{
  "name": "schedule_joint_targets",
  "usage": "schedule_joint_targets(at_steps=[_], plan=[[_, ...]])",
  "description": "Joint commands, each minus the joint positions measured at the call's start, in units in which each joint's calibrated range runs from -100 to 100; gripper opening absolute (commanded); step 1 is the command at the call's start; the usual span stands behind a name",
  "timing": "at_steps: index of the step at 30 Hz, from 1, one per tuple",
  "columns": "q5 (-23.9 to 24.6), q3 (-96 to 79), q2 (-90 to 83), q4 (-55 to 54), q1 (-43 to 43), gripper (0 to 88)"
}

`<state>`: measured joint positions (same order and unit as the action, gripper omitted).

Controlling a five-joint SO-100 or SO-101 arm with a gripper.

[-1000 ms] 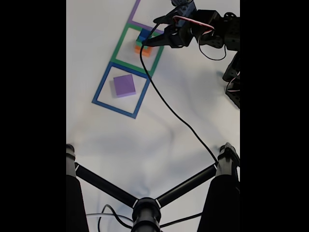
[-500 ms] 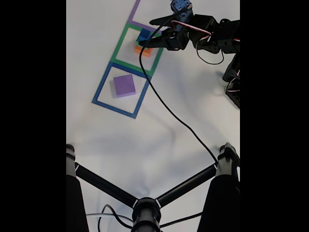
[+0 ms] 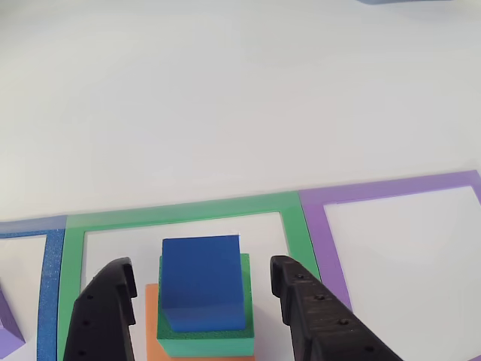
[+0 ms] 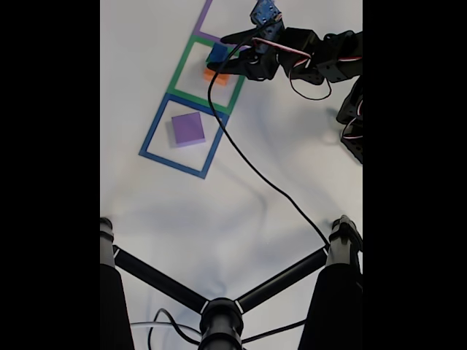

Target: Tower of hanoi

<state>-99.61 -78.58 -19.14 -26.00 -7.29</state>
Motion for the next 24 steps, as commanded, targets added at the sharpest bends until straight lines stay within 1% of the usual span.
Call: schedule_joint_targets(at_steps=[1, 16, 24], plan=[[-0.39, 2.12, -0.33, -1.88, 1.0, 15.4], [-0.39, 2.21, 0.71, -2.86, 2.68, 6.0], [-0.39, 2.48, 0.71, -2.86, 2.68, 4.9]])
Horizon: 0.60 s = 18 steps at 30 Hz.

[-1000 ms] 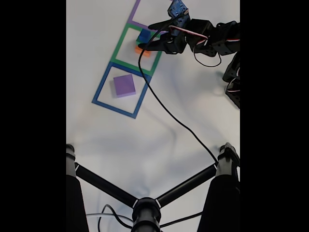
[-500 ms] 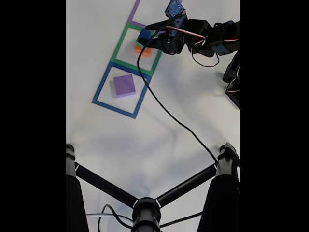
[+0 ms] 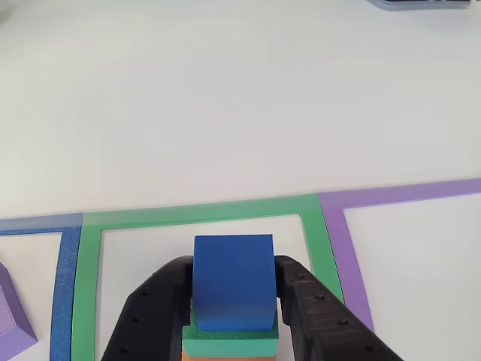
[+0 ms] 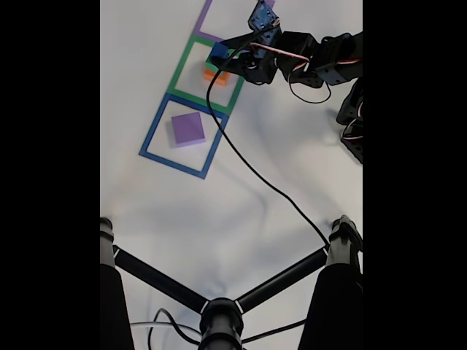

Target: Tower of hanoi

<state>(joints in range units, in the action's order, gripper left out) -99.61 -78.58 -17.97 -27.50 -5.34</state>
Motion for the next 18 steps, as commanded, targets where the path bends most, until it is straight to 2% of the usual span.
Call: schedule_joint_targets(at_steps=[1, 5, 8, 15, 18], plan=[[-0.39, 2.75, -0.62, -1.19, 0.66, 4.9], [-0.39, 4.48, -3.67, 2.7, 0.58, 4.9], [-0.39, 8.57, -8.79, 12.17, 0.96, 4.9], [-0.39, 27.19, -22.34, 50.04, 2.1, 4.9], [-0.39, 33.28, -26.34, 61.78, 2.56, 5.1]])
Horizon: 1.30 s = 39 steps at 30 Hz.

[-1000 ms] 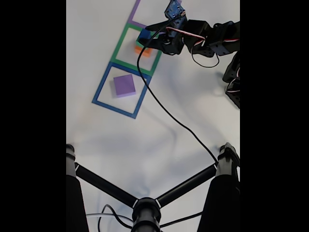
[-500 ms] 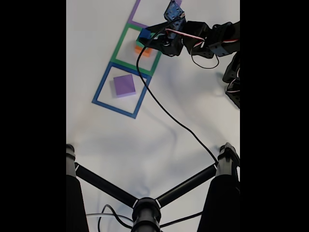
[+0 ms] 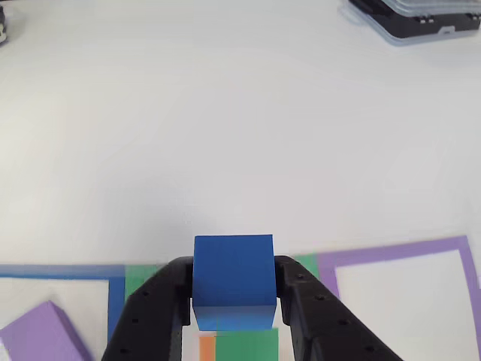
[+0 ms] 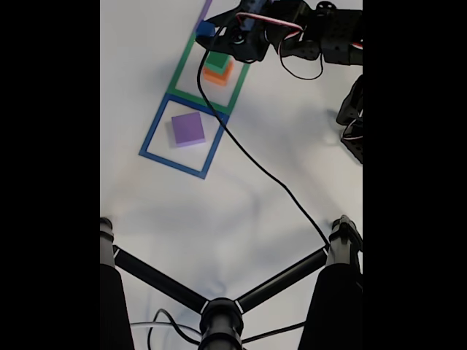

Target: Tower of hanoi

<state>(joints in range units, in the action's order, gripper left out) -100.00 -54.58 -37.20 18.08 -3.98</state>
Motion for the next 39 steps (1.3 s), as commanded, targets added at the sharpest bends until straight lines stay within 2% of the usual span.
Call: schedule_joint_targets(at_steps=[1, 5, 10, 13, 16, 20, 27, 35, 39], plan=[[0.0, 11.83, -8.16, 20.48, 1.66, 5.1], [0.0, 19.91, -10.8, 34.32, 4.63, 5.0], [0.0, 27.09, -12.0, 44.68, 9.05, 5.0], [0.0, 30.46, -11.68, 47.92, 10.96, 5.0], [0.0, 29.18, -11.36, 46.63, 12.41, 5.0], [0.0, 19.01, -11.2, 35.21, 14.01, 5.1], [0.0, -4.53, -5.35, 0.09, 16.68, 5.1], [0.0, -10.07, 11.23, -24.76, 20.03, 5.6], [0.0, -10.34, 17.88, -33.5, 21.33, 5.6]])
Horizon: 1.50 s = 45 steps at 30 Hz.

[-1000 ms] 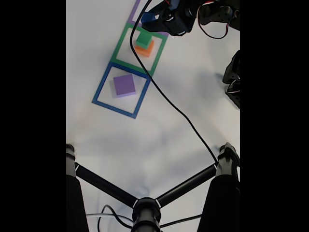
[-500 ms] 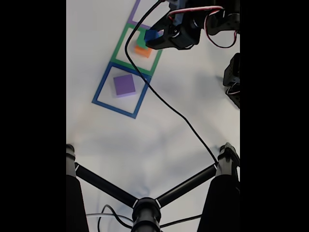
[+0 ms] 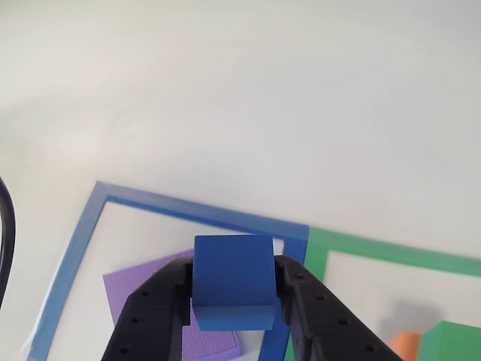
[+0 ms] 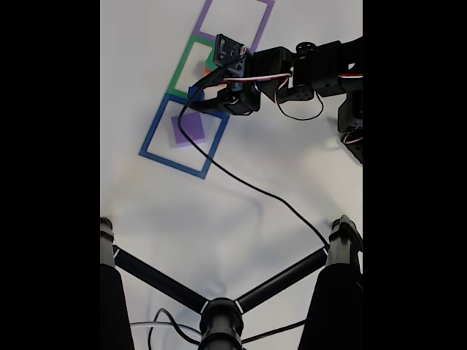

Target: Tower of hanoi

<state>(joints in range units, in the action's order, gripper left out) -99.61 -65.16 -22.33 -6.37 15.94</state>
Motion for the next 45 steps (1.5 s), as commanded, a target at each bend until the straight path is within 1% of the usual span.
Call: schedule_joint_targets(at_steps=[1, 9, 14, 21, 29, 32, 35, 45], plan=[[-0.39, 0.33, 4.31, -10.5, 1.64, 5.6], [-0.39, -2.94, 11.76, -22.89, 4.23, 5.7], [-0.39, -4.85, 14.8, -28.23, 5.98, 5.7], [-0.39, -3.49, 20.17, -32.44, 6.06, 5.7], [-0.39, -2.58, 23.14, -33.9, 5.91, 6.5], [-0.39, -2.58, 23.38, -33.9, 5.91, 10.9], [-0.39, -2.4, 23.78, -33.9, 5.75, 12.8], [-0.39, -2.22, 22.49, -34.14, 4.99, 23.7]])
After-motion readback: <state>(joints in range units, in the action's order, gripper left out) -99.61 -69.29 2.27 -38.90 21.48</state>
